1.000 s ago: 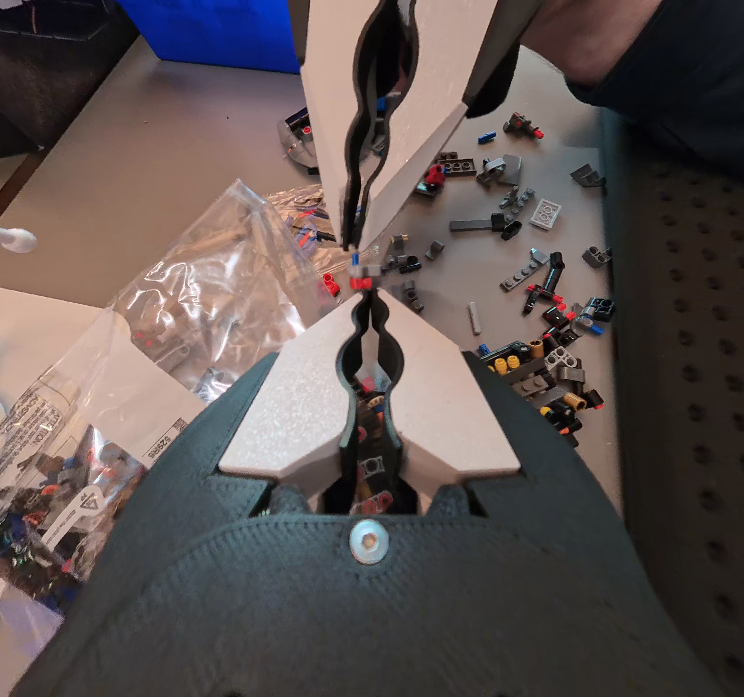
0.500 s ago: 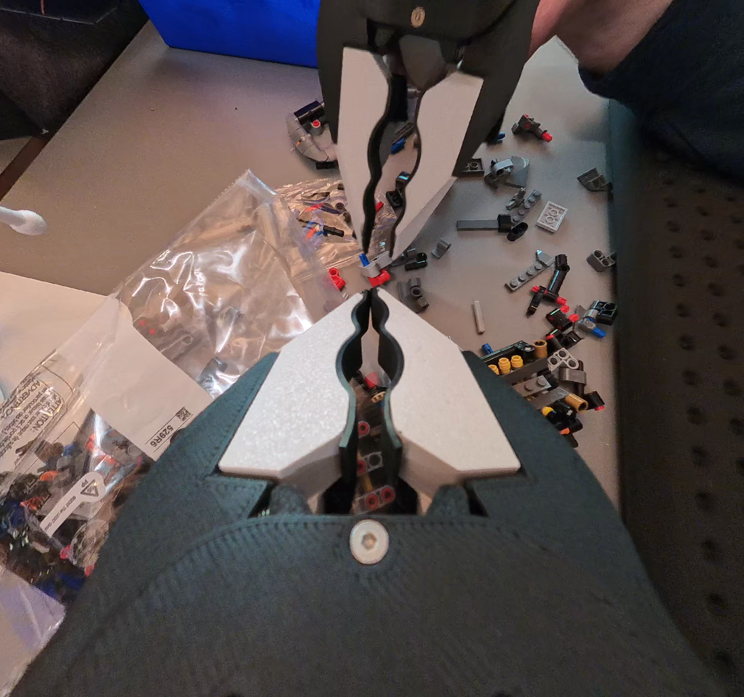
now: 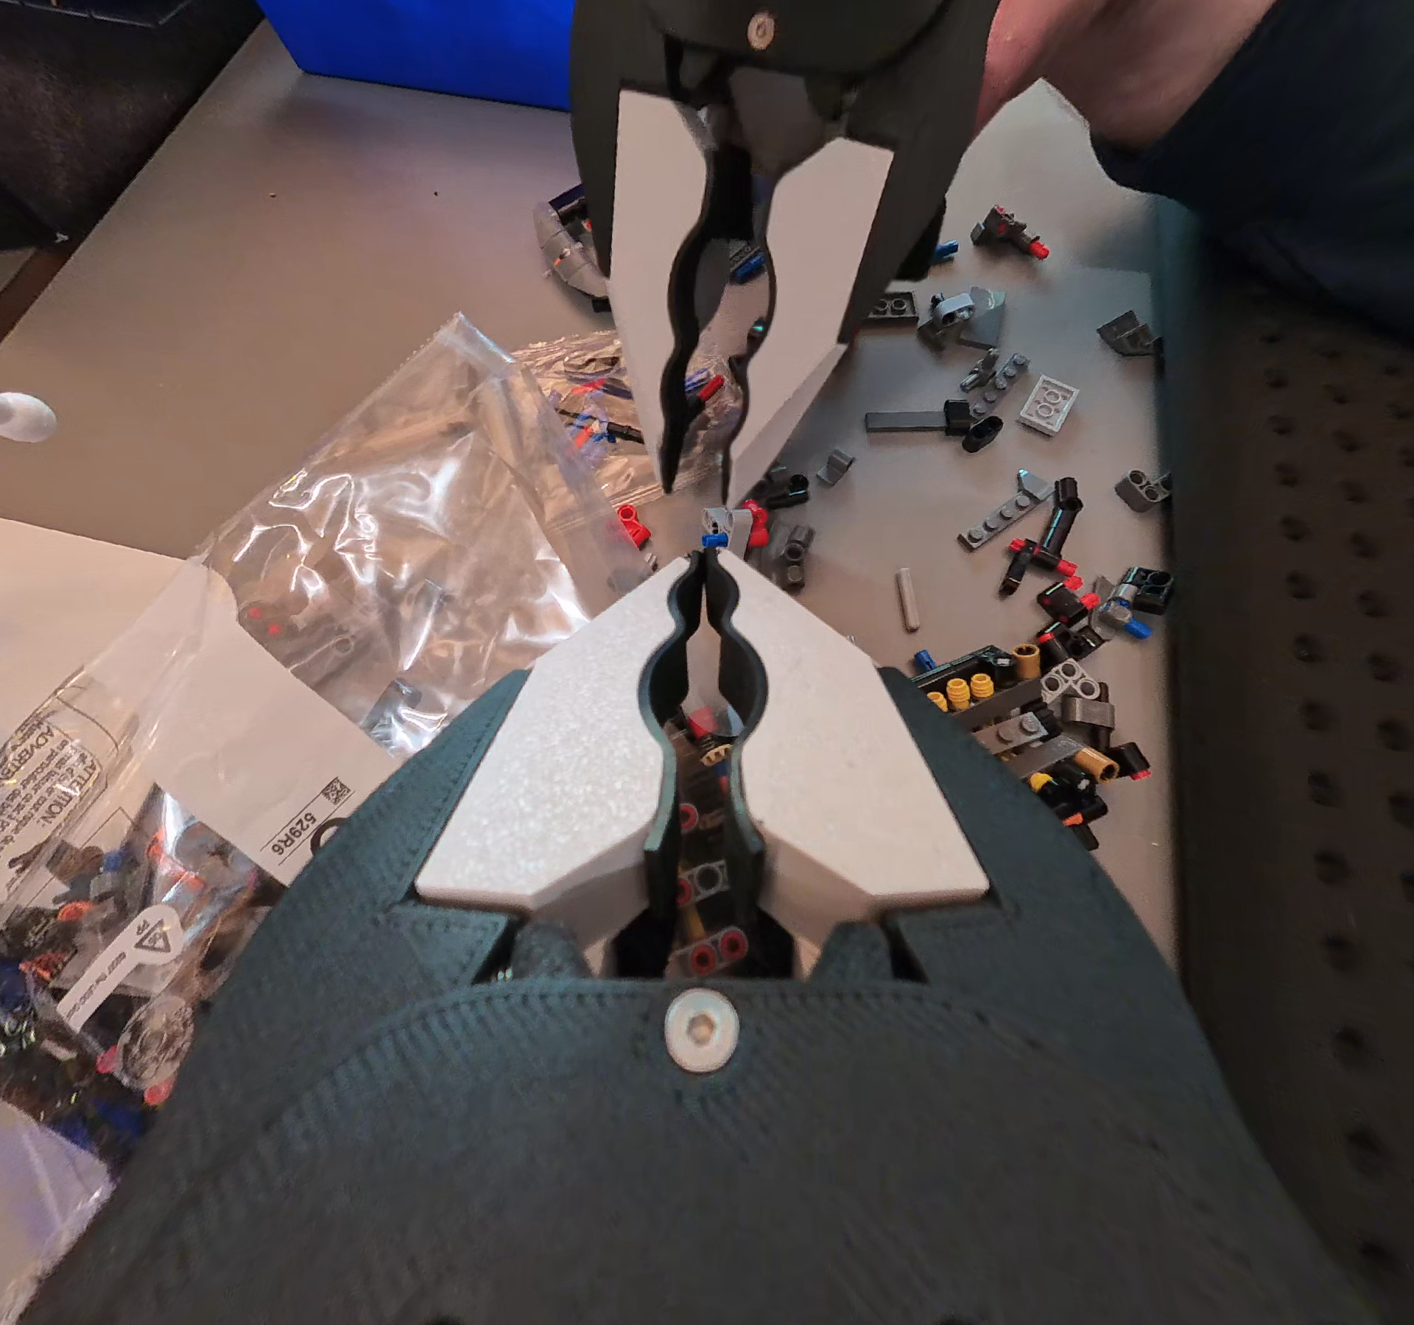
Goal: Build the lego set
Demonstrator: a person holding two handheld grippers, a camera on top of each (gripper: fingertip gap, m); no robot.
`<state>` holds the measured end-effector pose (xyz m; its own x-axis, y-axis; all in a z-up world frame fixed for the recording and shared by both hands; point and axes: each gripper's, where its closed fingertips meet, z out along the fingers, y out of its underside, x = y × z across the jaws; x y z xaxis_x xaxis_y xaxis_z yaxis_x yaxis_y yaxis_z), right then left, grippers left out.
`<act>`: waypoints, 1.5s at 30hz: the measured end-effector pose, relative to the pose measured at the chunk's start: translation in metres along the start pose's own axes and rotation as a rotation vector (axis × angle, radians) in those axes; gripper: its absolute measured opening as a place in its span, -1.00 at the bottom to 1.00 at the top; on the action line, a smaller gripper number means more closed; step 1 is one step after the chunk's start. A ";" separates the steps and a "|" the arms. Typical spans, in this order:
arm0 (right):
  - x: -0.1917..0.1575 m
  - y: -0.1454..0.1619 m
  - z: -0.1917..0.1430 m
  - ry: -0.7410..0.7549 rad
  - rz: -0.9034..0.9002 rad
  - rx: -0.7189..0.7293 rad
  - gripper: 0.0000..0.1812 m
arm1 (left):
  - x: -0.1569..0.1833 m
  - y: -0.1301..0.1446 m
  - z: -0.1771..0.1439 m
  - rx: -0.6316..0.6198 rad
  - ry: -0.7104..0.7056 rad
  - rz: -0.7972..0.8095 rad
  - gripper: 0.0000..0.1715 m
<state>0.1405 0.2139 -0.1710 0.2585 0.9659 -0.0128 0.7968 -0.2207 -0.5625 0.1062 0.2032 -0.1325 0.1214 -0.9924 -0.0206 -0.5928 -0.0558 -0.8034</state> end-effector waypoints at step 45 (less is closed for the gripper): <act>-0.031 -0.039 -0.010 -0.099 -0.111 0.181 -0.99 | 0.015 -0.006 -0.001 0.022 0.026 0.116 -0.86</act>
<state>0.1072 0.1916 -0.1405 0.1128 0.9934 -0.0191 0.7043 -0.0935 -0.7037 0.1107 0.1888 -0.1274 0.0320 -0.9945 -0.0994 -0.5839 0.0622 -0.8094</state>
